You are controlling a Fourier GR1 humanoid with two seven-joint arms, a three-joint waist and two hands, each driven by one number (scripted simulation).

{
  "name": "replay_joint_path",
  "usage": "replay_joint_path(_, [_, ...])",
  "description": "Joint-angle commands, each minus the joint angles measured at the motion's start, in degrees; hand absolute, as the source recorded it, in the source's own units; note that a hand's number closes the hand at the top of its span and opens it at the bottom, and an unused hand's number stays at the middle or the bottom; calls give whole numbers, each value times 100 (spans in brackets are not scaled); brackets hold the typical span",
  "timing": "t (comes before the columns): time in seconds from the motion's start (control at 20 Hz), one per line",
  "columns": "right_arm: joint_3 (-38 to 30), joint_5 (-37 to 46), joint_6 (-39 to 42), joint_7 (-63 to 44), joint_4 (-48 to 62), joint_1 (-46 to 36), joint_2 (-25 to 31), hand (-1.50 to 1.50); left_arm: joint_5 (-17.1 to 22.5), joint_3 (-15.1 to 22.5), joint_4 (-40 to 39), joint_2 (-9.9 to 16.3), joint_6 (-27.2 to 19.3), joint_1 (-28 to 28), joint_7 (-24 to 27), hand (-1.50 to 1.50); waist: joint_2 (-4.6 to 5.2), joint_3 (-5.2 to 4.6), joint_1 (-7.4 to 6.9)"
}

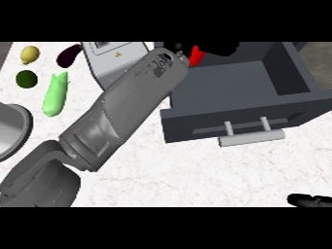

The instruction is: Pick up the can, place it into the drawer and close the drawer

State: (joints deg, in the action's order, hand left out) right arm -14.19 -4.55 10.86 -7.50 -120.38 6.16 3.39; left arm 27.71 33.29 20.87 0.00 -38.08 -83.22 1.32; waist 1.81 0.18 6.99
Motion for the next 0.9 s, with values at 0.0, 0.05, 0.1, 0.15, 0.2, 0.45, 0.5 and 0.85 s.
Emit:
replay_joint_path(0.0, [23, 31, -33, -112, -93, -63, 30, -150, 143, 94, -57, 0, -252, 26, 47, -150, -2, -2, 43])
replay_joint_path(0.05, [103, -23, 112, 33, -18, -2, 21, -150, 193, 260, 131, 0, -439, 336, 127, -150, 17, 3, 159])
replay_joint_path(0.1, [6, -96, 154, 53, -9, -12, 95, -150, 217, 386, 245, 0, -555, 266, -51, -150, -20, 3, 106])
replay_joint_path(0.15, [15, -72, 39, -63, -56, -39, 30, -150, 244, 287, 53, 0, -451, 237, 49, -150, -10, -2, 39])
replay_joint_path(0.2, [-89, -133, 57, -18, 19, -160, 116, -150, 284, 222, -53, 0, -444, 218, 129, -150, 27, 0, 91])
replay_joint_path(0.45, [-18, -16, 51, 115, 33, -78, 47, -150, 394, 267, -100, 0, -607, 146, 226, -150, 21, 2, 59])
replay_joint_path(0.5, [-22, -44, 54, -29, -233, 82, 54, -150, 429, 214, -205, 0, -567, -95, 44, -150, 1, -1, 95])
replay_joint_path(0.85, [147, 864, 141, 218, -789, 122, 454, -150, 782, 167, 80, 0, -765, 241, 312, -150, -22, -9, 53])
